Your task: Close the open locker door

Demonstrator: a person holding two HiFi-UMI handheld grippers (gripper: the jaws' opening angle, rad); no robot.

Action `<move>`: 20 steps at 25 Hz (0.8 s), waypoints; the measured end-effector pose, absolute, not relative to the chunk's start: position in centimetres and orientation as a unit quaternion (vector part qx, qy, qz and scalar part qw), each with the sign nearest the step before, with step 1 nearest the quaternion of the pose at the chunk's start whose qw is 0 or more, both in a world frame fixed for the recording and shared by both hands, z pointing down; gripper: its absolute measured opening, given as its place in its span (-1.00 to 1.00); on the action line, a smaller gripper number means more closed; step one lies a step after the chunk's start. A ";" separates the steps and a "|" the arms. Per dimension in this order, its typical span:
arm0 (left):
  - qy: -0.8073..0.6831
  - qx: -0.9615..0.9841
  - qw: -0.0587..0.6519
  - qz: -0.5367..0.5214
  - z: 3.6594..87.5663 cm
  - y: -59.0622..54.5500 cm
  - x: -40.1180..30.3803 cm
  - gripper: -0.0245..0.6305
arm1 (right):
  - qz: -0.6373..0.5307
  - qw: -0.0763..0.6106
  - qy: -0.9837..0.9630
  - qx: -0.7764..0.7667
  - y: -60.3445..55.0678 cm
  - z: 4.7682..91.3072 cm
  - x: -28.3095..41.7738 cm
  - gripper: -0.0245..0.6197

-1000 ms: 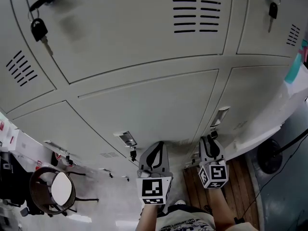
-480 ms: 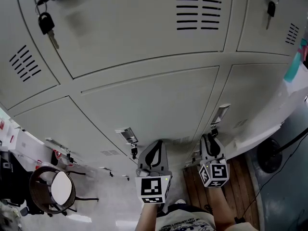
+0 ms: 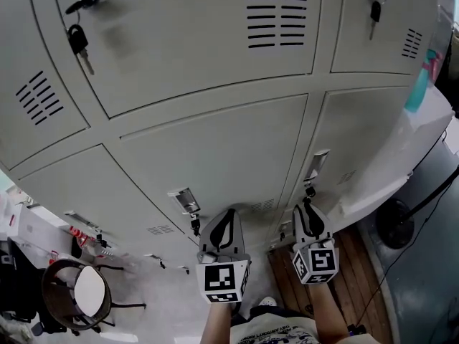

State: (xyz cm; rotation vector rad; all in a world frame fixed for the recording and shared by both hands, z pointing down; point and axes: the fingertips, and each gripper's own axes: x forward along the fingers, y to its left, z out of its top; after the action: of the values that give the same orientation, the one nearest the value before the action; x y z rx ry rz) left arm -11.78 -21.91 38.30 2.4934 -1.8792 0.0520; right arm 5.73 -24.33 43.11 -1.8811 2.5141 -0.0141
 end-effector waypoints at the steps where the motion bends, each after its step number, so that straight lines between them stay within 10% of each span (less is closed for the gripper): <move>1: -0.599 0.800 0.009 0.015 38.2 -21.8 -11.7 -0.91 | -0.003 0.001 0.799 -0.602 -24.0 42.9 5.8 -0.64; 20: -0.554 0.833 -0.007 -0.004 36.0 -19.8 -9.9 -0.91 | 0.027 0.031 0.750 -0.660 -19.3 38.2 8.4 -0.77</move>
State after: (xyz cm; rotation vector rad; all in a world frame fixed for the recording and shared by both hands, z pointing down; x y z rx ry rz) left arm -9.85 -19.83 36.05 2.6285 -1.7479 -0.0117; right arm 8.36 -19.28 38.22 -2.0341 2.3103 0.0844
